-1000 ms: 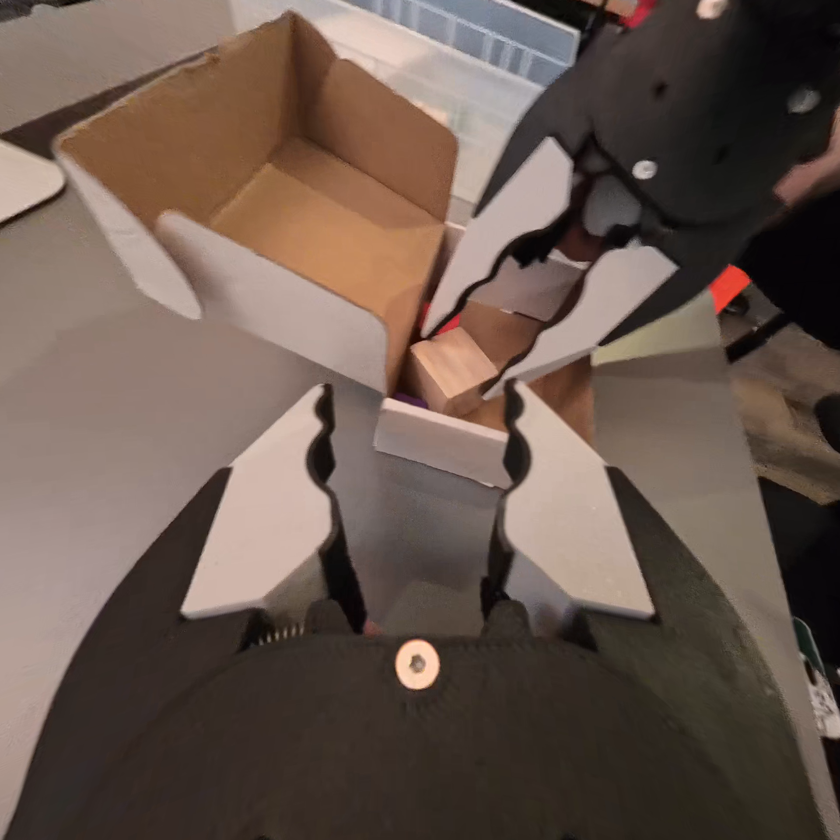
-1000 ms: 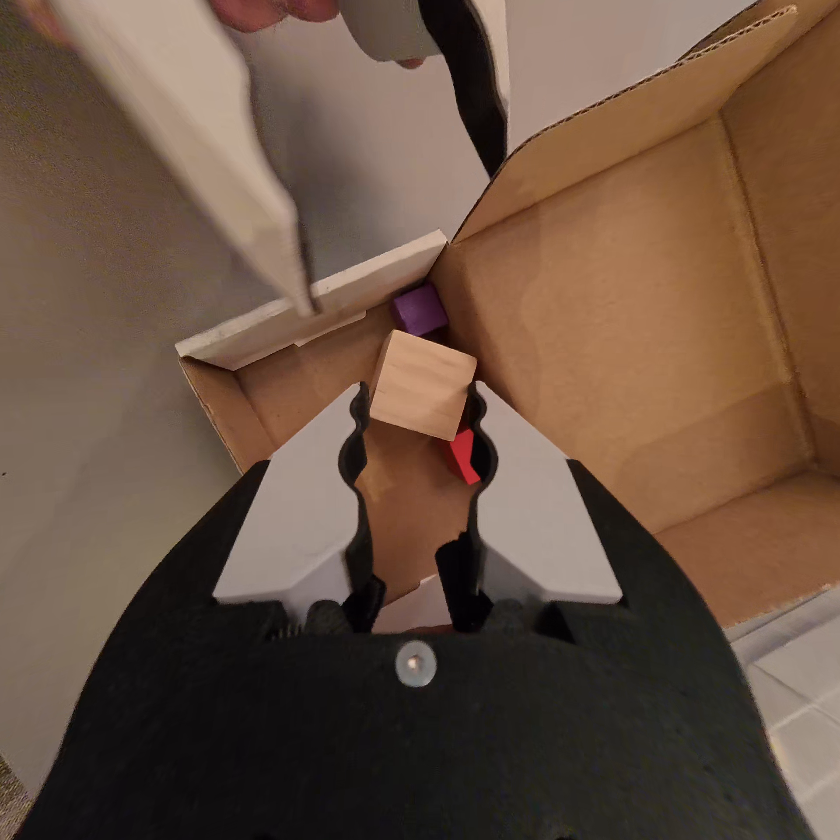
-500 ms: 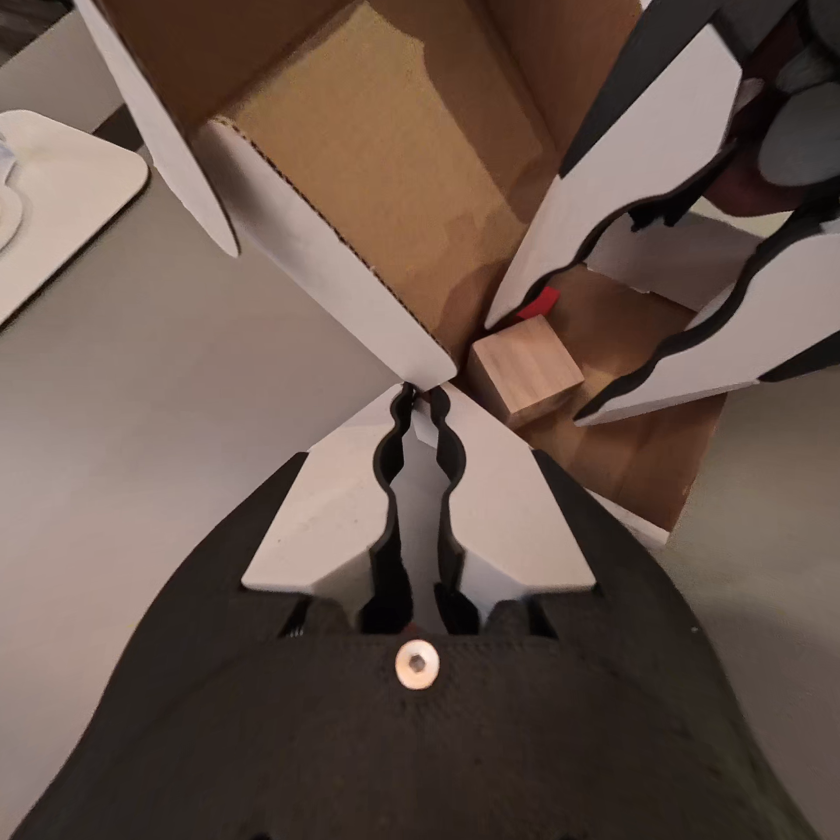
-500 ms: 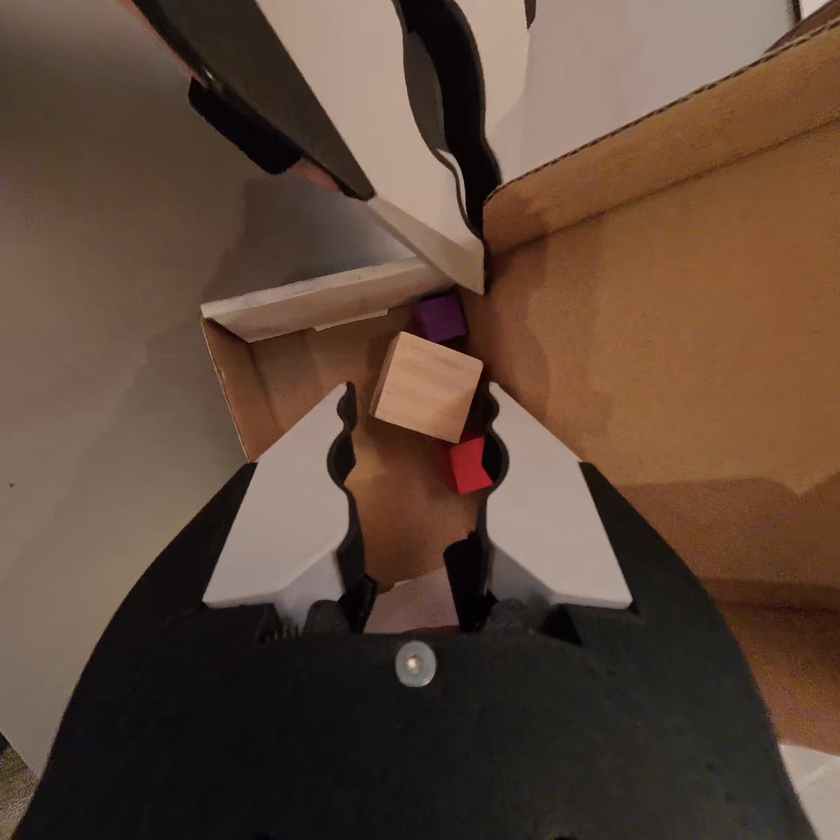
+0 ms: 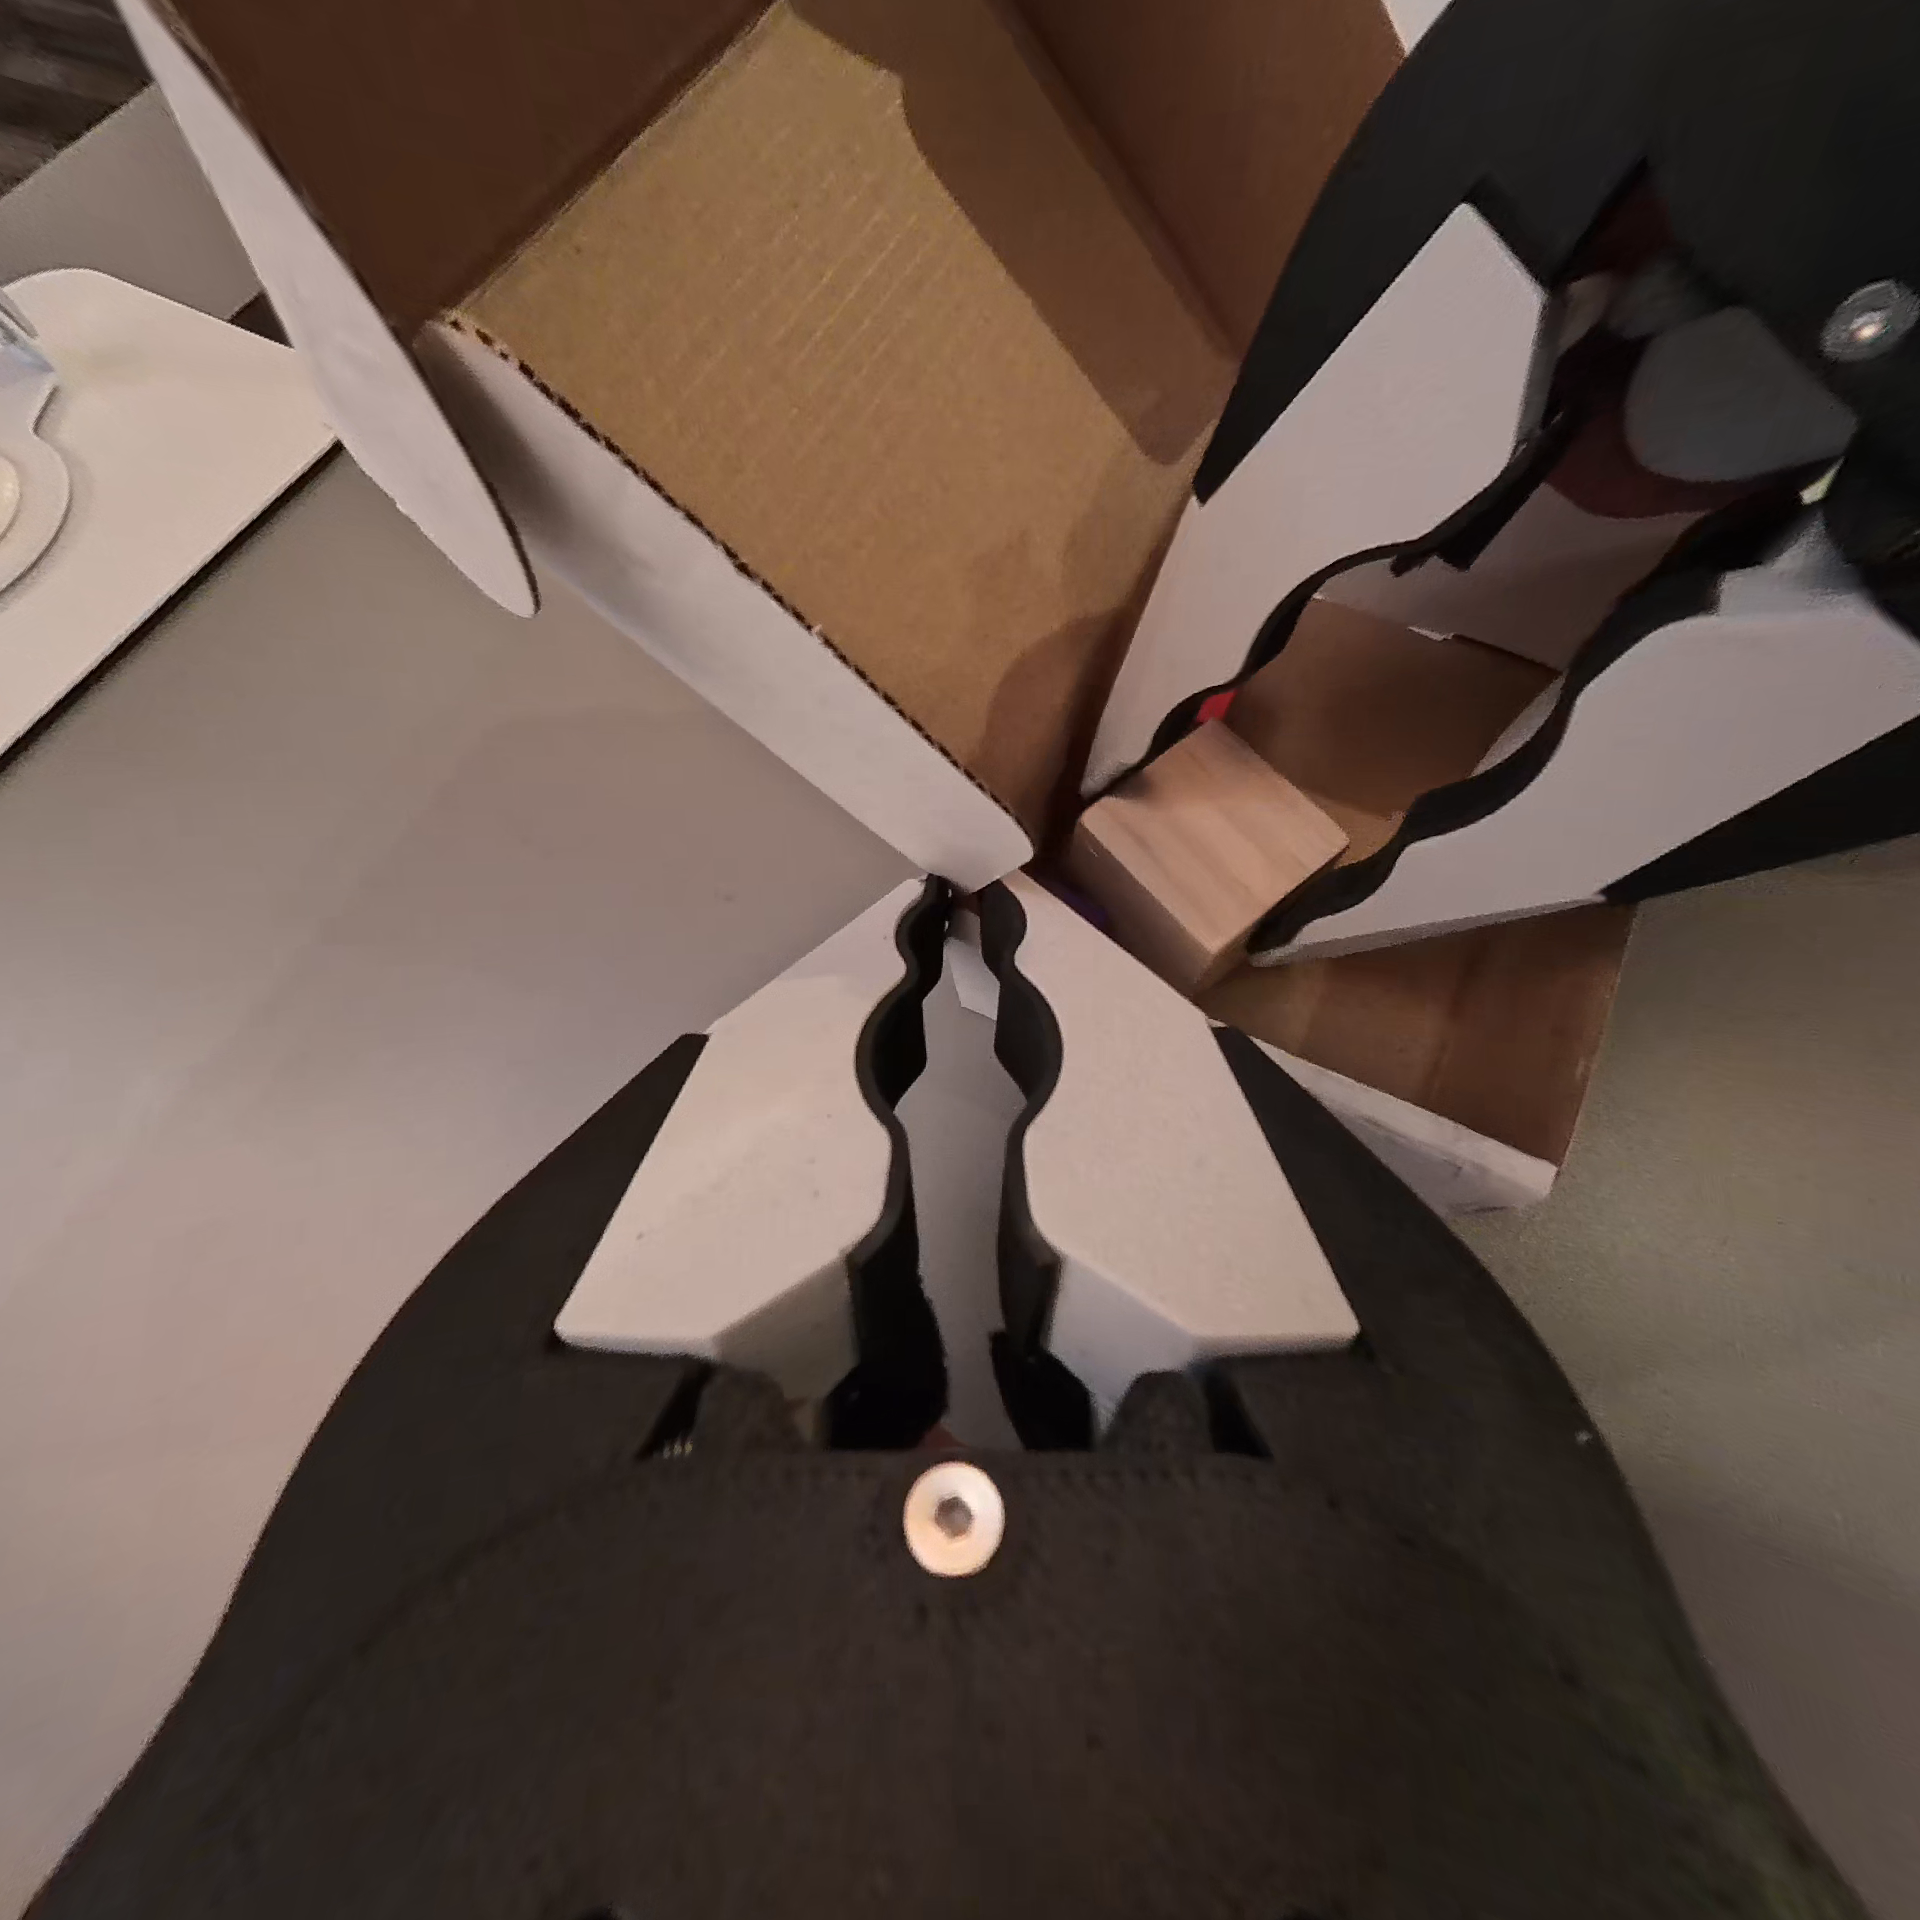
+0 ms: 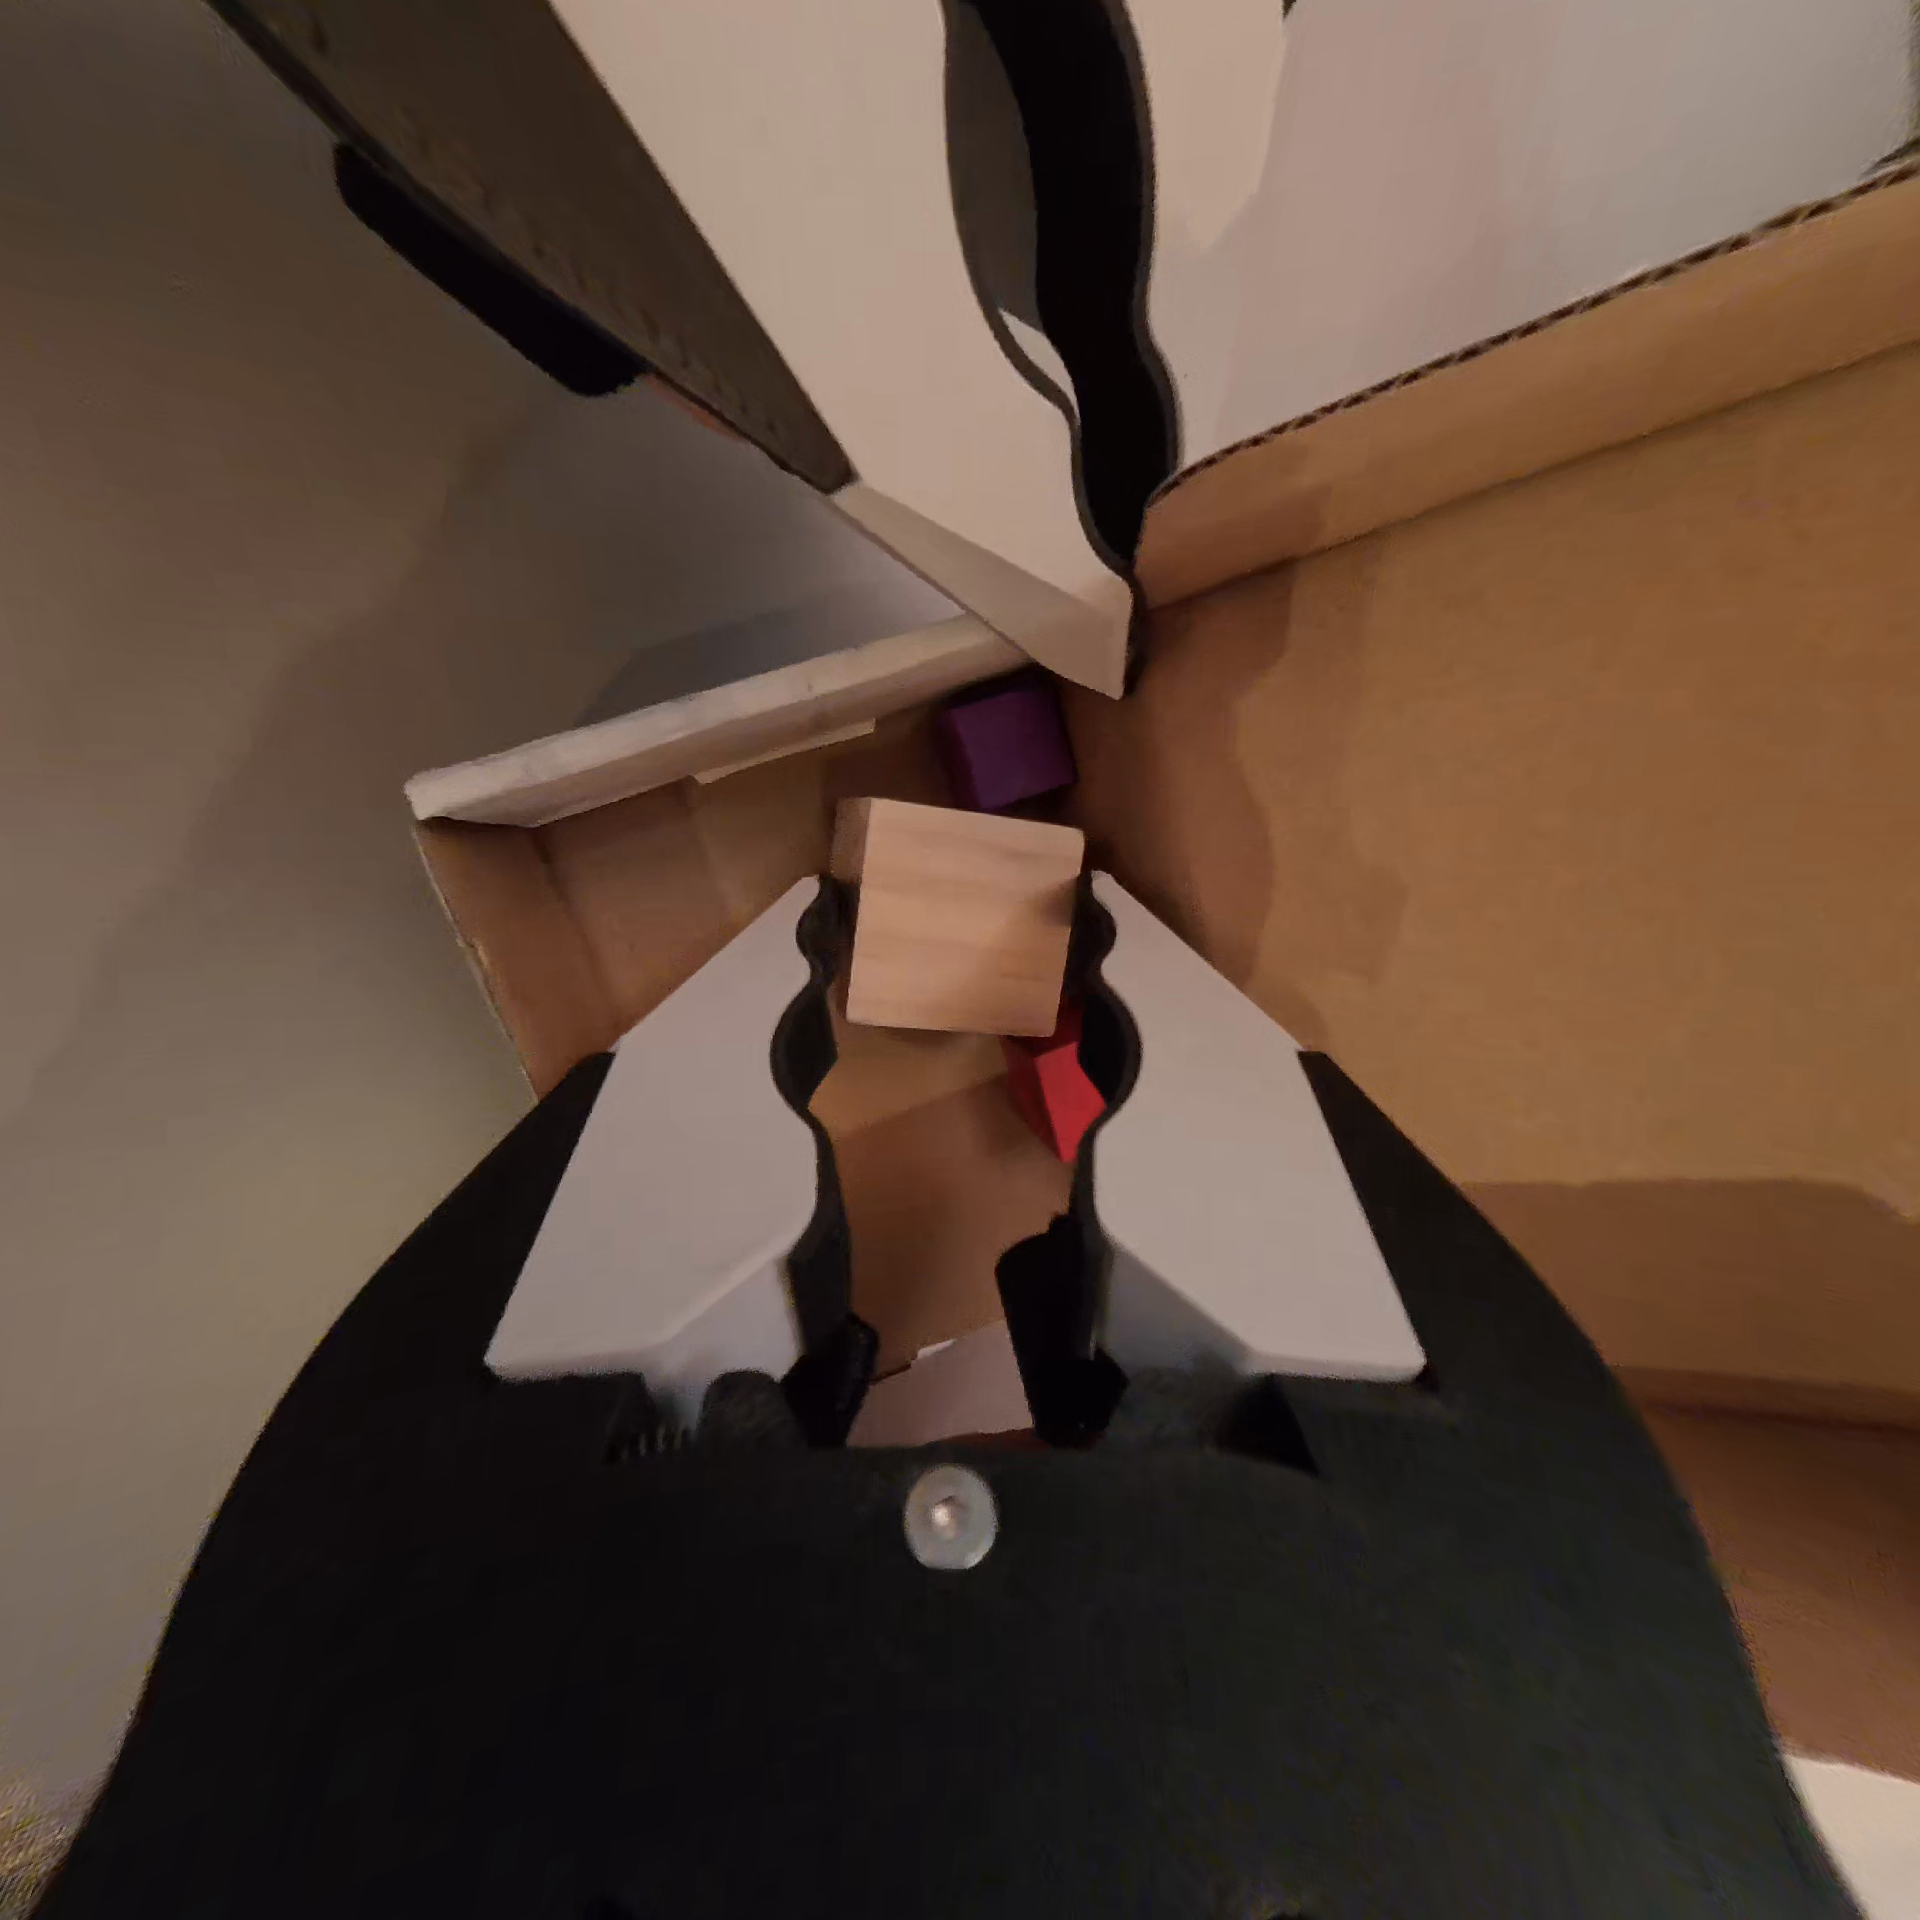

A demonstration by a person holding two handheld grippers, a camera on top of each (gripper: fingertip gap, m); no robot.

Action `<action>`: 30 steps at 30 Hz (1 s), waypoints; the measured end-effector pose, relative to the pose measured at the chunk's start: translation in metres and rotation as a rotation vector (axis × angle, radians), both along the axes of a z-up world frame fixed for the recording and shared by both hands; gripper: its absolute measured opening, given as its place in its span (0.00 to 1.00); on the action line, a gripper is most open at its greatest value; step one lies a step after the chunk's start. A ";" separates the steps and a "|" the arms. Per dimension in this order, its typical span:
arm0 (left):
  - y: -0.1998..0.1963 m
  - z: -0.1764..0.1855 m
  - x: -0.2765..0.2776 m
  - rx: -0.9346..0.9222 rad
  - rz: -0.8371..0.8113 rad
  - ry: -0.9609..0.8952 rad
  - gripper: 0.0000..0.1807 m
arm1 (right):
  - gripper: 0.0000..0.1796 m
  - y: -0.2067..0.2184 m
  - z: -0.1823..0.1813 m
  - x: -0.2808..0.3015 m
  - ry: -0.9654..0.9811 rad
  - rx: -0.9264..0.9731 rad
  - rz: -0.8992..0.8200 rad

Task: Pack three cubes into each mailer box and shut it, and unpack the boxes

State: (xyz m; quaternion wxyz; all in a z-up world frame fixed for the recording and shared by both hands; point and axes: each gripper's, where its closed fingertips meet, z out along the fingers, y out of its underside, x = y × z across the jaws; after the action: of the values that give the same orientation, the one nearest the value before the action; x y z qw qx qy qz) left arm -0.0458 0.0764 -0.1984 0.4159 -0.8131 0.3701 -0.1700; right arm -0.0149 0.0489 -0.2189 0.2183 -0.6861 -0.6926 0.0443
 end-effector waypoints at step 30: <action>0.002 0.000 0.000 0.011 -0.007 -0.016 0.02 | 0.23 0.127 0.068 0.259 -0.070 0.074 -0.186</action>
State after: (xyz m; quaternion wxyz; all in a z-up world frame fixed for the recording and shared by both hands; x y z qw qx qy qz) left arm -0.0463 0.0781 -0.1987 0.4226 -0.8080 0.3707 -0.1762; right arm 0.2440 0.1762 -0.1507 0.2223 -0.7399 -0.6344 -0.0260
